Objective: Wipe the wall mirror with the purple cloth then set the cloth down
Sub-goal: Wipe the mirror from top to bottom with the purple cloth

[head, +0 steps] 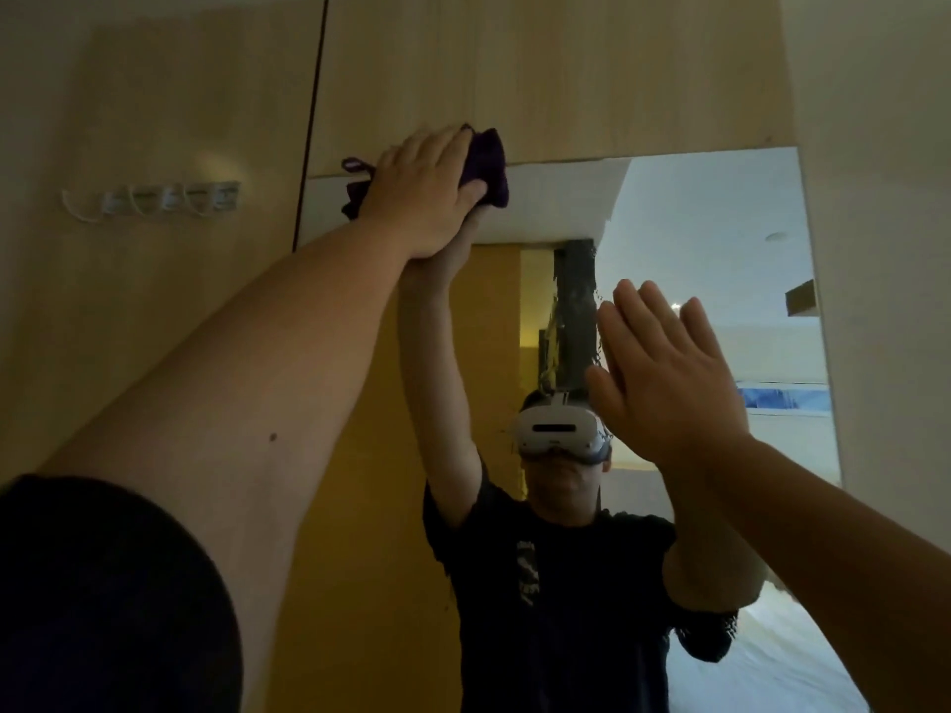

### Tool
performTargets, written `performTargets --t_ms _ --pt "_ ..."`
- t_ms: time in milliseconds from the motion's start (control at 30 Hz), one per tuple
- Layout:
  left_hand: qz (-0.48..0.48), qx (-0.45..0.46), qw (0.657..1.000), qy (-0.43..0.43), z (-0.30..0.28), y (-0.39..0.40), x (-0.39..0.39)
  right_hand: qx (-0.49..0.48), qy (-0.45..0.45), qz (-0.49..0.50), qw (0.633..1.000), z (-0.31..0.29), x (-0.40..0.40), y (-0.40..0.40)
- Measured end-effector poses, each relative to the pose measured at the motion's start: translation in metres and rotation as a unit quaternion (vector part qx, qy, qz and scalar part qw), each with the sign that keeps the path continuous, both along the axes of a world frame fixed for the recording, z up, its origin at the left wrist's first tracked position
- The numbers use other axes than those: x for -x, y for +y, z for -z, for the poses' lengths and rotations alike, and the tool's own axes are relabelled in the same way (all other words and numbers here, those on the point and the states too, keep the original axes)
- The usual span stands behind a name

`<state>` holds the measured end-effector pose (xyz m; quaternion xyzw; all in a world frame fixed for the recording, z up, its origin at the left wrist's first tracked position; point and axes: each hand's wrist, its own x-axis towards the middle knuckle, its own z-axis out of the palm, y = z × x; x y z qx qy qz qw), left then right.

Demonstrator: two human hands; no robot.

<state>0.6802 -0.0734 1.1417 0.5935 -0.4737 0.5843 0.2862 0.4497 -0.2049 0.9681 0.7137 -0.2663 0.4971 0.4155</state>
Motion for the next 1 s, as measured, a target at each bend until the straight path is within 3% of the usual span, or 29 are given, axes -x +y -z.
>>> performTargets --t_ms 167,400,633,800,1000 --pt "0.035 -0.060 0.997 -0.035 0.046 -0.002 -0.005 -0.001 -0.003 -0.007 1.000 -0.001 -0.002 0.001" --pt "0.028 -0.092 0.991 -0.096 0.210 0.000 -0.011 -0.002 -0.010 -0.020 1.000 -0.002 -0.001 0.005" --pt "0.023 -0.096 0.987 -0.128 0.318 0.002 -0.021 -0.010 -0.010 -0.040 0.999 -0.003 0.000 0.005" --pt "0.020 -0.087 0.985 -0.144 0.341 0.004 -0.025 -0.026 -0.028 -0.098 0.994 0.001 0.019 0.009" --pt "0.107 -0.023 0.979 -0.173 0.321 0.001 -0.027 -0.056 -0.037 -0.007 0.998 0.001 0.043 -0.004"
